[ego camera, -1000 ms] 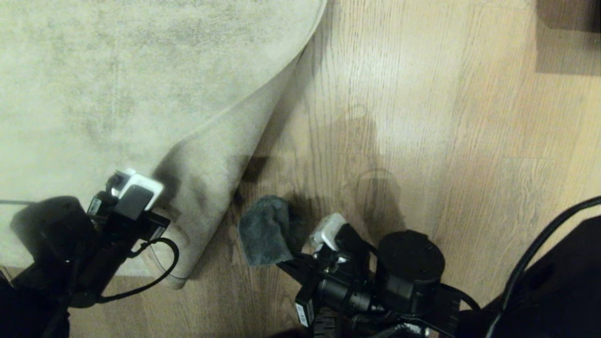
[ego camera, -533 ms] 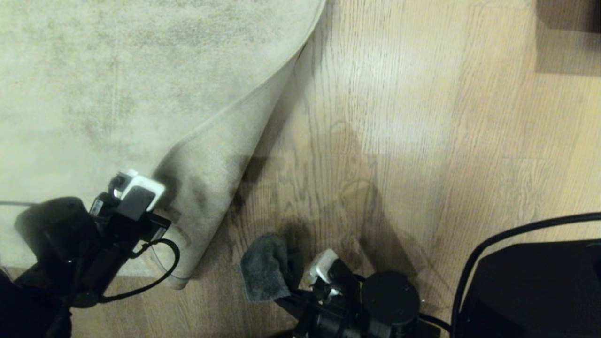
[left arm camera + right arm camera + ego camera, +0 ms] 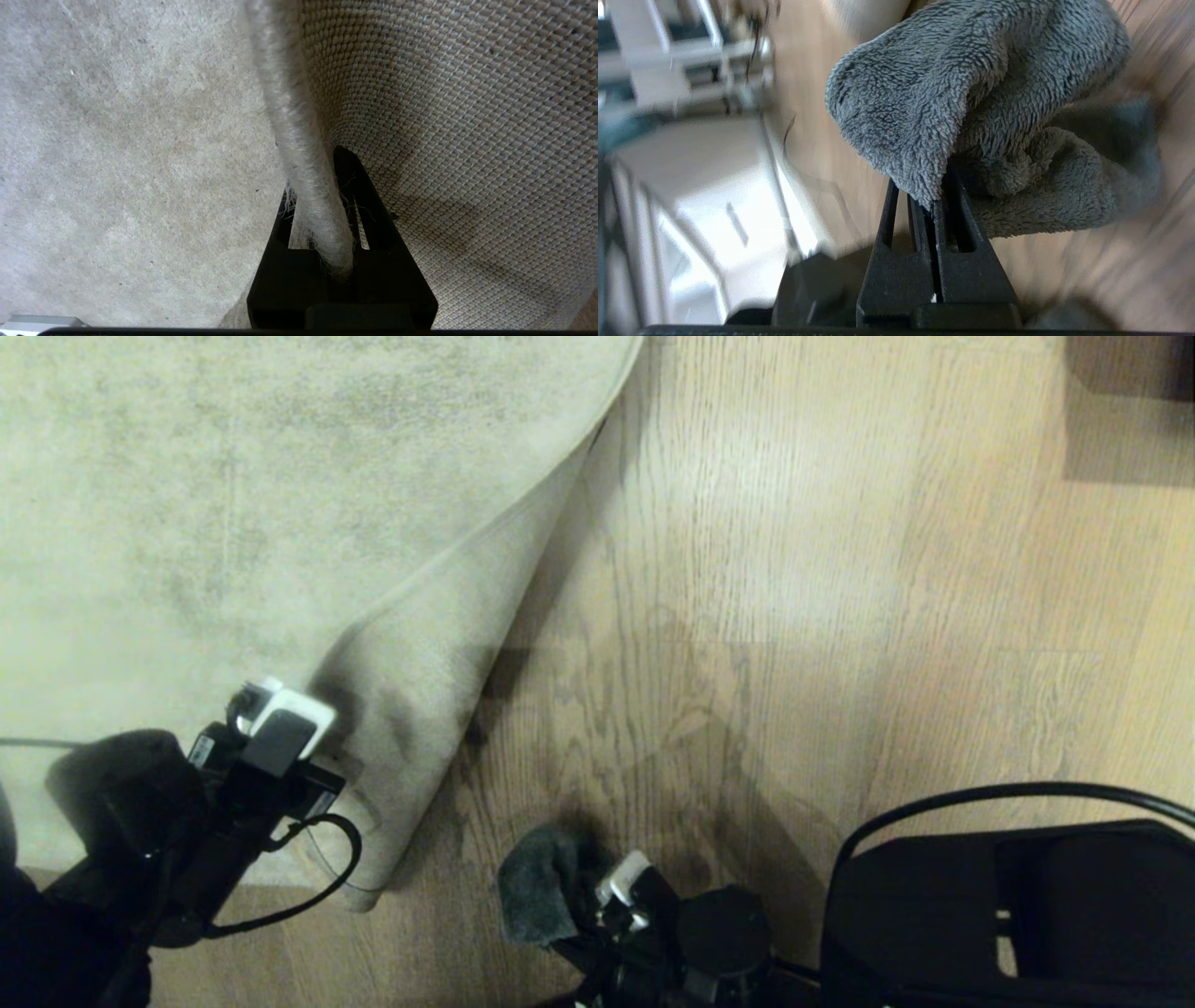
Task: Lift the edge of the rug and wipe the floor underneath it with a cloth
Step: Wipe the floor under the carpet with a rag
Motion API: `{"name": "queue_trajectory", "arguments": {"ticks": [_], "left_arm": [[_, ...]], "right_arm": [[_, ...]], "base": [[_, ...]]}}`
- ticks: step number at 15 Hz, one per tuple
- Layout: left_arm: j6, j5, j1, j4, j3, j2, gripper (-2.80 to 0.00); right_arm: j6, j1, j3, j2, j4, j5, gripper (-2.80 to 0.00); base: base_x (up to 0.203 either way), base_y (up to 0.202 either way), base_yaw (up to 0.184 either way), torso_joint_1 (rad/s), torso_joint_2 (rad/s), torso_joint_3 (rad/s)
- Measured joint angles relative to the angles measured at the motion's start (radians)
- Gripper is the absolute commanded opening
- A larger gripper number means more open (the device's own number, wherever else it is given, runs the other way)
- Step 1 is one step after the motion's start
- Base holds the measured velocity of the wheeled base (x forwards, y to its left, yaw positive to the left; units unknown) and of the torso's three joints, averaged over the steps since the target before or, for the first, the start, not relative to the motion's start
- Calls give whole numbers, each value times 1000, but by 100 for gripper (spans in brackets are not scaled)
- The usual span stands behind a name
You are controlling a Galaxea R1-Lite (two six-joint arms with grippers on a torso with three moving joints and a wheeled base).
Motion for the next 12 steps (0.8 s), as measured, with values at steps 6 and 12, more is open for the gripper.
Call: {"name": "queue_trajectory", "arguments": {"ticks": [6,12], "left_arm": [[0,0,0,1,-1,9,-280],[0,0,0,2,-1,11,-280]], "right_arm": [[1,-87,-149,-1,0,-37,-280],[-33,-160,-161,-115,1,-44,-280]], "base": [[0,0,0,0,0,0],[0,0,0,0,0,0]]}}
